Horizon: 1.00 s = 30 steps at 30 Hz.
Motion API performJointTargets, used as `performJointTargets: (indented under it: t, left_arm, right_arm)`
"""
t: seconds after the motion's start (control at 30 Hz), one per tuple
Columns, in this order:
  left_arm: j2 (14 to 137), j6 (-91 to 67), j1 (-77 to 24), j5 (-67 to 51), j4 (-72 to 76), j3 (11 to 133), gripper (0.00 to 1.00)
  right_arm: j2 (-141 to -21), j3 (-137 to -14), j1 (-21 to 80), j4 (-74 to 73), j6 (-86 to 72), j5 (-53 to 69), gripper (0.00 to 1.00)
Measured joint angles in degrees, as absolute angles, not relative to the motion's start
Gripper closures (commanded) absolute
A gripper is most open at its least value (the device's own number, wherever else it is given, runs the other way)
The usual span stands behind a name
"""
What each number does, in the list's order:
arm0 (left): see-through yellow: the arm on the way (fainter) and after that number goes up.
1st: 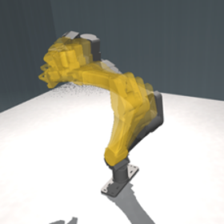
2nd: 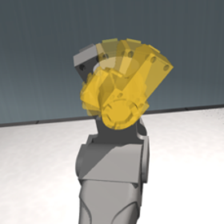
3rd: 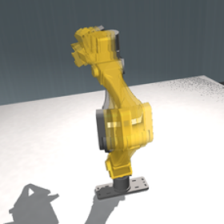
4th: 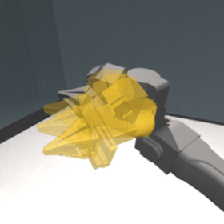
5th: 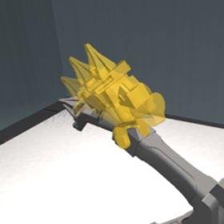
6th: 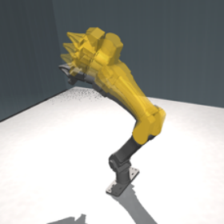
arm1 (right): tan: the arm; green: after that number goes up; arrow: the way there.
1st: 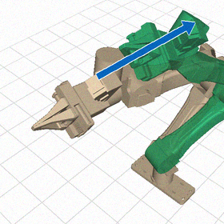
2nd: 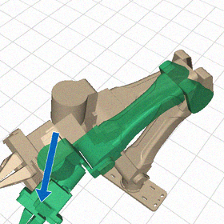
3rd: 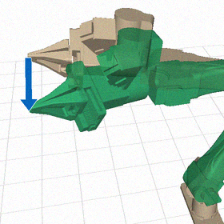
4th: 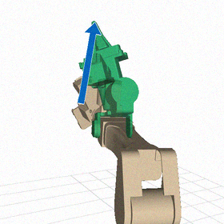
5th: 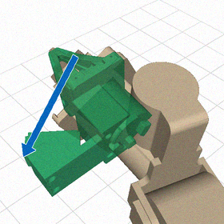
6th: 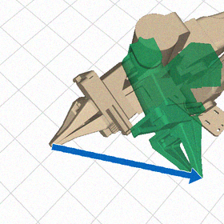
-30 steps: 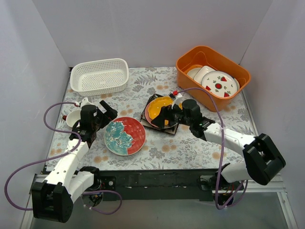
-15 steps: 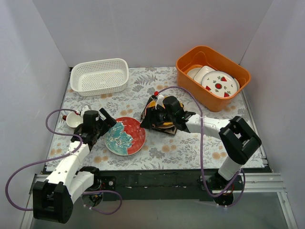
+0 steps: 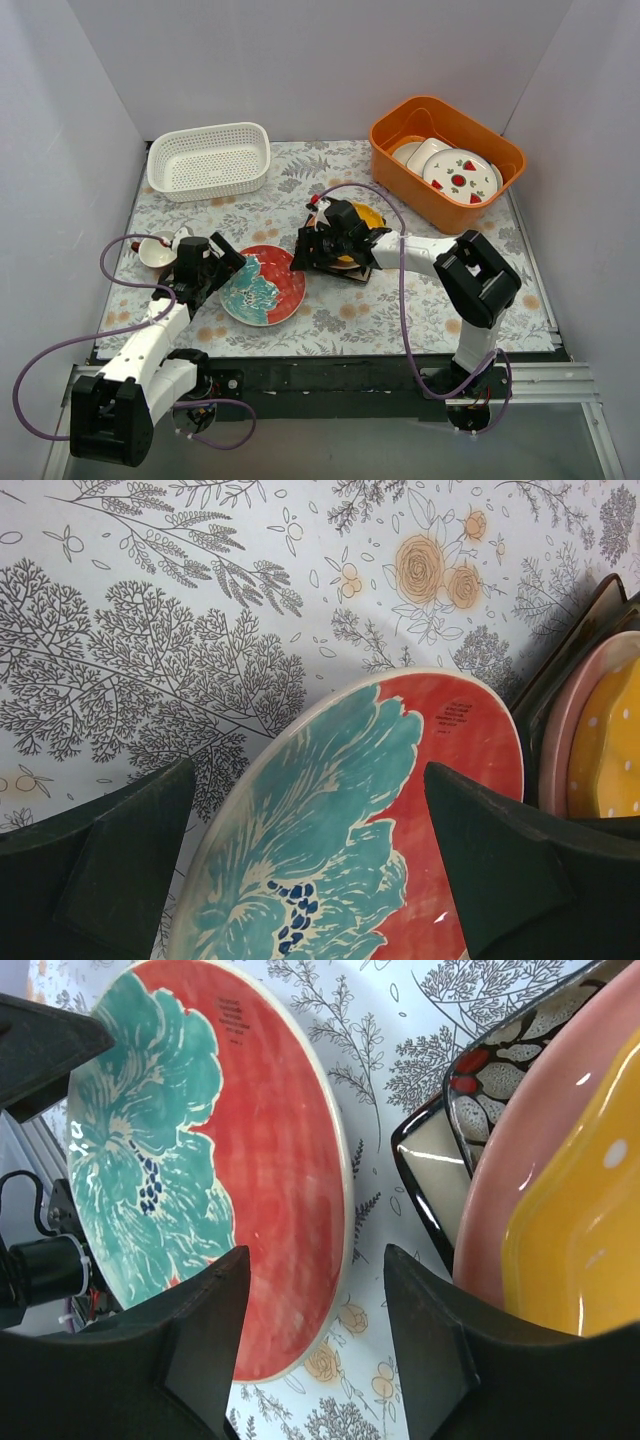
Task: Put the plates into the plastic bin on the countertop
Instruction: Pick up the plate from the corner of the board.
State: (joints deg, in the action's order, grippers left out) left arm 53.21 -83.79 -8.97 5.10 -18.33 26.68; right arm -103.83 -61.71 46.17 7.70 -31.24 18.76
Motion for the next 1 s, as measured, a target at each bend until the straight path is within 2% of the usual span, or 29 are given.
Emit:
performJointTargets:
  t: [0.2,0.37,0.8,1.0]
  left_arm:
    - [54.28,-83.92,-8.97,4.36,-16.91,26.59,0.02]
    - [54.41,-84.01,-8.97,3.86,-15.64,26.26,0.02]
    - [55.94,-83.77,-8.82,3.77,-14.61,24.58,0.02]
    - [55.92,-83.77,-8.73,3.92,-14.59,23.97,0.02]
  right_arm:
    - [-107.59,-64.03,46.76,6.76,-31.68,19.4,0.41]
    - [-108.49,-63.66,46.98,8.45,-32.69,21.3,0.48]
    - [-103.92,-55.55,46.68,22.96,-36.45,27.07,0.54]
    - [-103.68,-53.41,45.93,31.7,-40.56,31.07,0.62]
